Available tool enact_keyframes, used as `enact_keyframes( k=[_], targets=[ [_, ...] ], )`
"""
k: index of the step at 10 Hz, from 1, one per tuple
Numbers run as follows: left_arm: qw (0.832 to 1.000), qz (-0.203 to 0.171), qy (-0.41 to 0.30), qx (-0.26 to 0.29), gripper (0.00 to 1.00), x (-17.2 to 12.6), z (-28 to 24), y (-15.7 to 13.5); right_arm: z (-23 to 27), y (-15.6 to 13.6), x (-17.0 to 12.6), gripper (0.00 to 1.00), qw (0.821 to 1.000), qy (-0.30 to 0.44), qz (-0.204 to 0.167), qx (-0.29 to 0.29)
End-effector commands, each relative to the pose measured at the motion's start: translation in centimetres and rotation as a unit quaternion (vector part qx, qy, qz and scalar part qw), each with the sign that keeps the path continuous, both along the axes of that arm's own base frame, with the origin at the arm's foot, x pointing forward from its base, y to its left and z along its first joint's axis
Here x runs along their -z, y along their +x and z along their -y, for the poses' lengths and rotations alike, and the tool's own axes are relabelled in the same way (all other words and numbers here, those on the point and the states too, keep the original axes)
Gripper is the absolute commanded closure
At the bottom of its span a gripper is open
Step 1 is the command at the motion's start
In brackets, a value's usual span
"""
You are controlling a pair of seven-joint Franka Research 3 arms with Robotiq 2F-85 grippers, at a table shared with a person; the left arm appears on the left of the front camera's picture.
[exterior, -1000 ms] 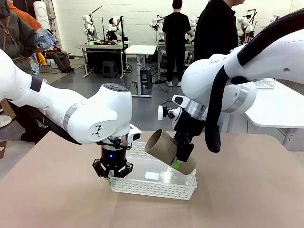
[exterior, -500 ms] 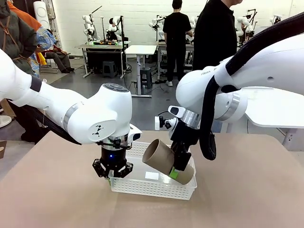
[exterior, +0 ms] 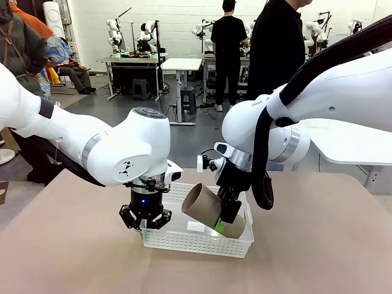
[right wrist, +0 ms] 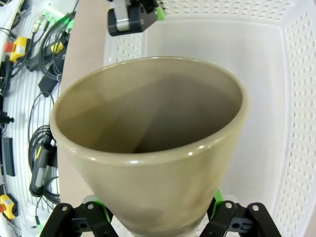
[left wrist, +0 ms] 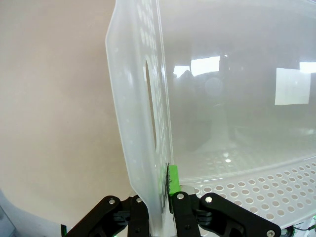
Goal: Clean and organize the cups into the basket.
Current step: Pick up the Organizing basket and move it to the center of the table, then pick up the Reusable plastic cup from the right side of the table and place it inside the Organizing basket.
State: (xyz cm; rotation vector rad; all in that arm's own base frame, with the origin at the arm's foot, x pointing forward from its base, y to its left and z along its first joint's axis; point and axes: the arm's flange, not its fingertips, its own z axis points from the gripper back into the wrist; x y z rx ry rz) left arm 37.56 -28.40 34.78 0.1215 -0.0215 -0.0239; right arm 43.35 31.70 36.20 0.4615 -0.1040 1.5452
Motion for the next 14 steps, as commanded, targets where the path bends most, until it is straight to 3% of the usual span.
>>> enact_keyframes(
  k=[1,5,9,11,14],
  targets=[
    [1.0,0.003,0.001,0.004,1.0,-0.1,-0.2,-0.2,-0.7,1.0,0.3,0.17,1.0,-0.01,0.007,0.013],
    [1.0,0.003,0.001,0.004,1.0,-0.1,-0.2,-0.2,-0.5,1.8,1.1,0.17,0.997,-0.05,0.017,0.056],
    [1.0,0.003,0.001,0.004,1.0,-0.1,-0.2,-0.2,0.0,2.0,1.6,0.17,0.996,-0.057,0.004,0.067],
    [1.0,0.003,0.001,0.004,1.0,-0.1,-0.2,-0.2,0.0,2.0,1.5,0.01,0.996,-0.06,-0.004,0.064],
    [1.0,0.003,0.001,0.004,1.0,-0.1,-0.2,-0.2,0.1,1.7,1.2,0.0,0.997,-0.057,-0.002,0.059]
  ],
)
